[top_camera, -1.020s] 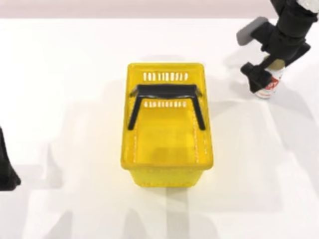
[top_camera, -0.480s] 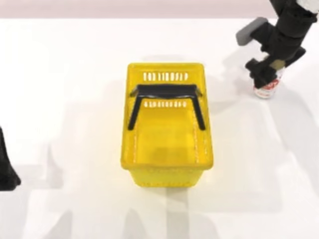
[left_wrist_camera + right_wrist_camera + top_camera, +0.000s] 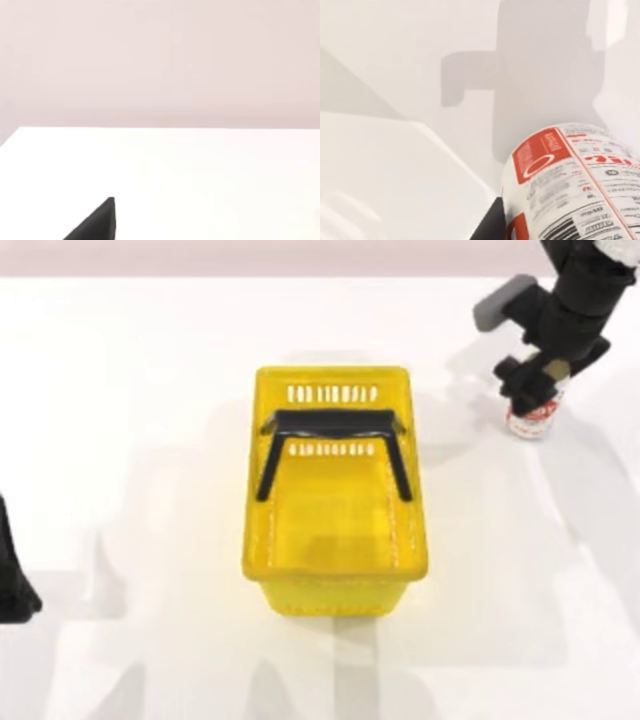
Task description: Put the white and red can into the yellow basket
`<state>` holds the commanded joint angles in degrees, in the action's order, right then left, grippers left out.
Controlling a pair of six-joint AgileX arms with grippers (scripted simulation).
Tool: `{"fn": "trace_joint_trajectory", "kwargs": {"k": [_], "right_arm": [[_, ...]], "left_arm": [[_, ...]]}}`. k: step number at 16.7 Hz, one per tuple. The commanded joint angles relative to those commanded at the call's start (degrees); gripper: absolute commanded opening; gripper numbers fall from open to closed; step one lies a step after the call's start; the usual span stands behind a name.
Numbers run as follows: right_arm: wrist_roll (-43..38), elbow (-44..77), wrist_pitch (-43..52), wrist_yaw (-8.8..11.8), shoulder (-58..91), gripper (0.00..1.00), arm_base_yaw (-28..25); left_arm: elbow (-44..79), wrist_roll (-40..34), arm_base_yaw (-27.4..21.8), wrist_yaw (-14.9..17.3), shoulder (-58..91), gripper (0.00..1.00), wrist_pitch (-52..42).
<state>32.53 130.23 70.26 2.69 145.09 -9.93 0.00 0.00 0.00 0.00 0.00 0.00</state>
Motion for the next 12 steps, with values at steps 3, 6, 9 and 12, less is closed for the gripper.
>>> {"fn": "trace_joint_trajectory", "kwargs": {"k": [3,6,9,12], "right_arm": [[0.0,0.0,0.0,0.0,0.0,0.0,0.0],[0.0,0.0,0.0,0.0,0.0,0.0,0.0],[-0.23,-0.23,-0.46,0.35,-0.16,0.0,0.13],[-1.74,-2.54,-5.5,3.43,-1.23,0.0,-0.41]], "left_arm": [[0.0,0.0,0.0,0.0,0.0,1.0,0.0],[0.0,0.0,0.0,0.0,0.0,1.0,0.0],[0.0,0.0,0.0,0.0,0.0,1.0,0.0],[0.0,0.0,0.0,0.0,0.0,1.0,0.0]]}}
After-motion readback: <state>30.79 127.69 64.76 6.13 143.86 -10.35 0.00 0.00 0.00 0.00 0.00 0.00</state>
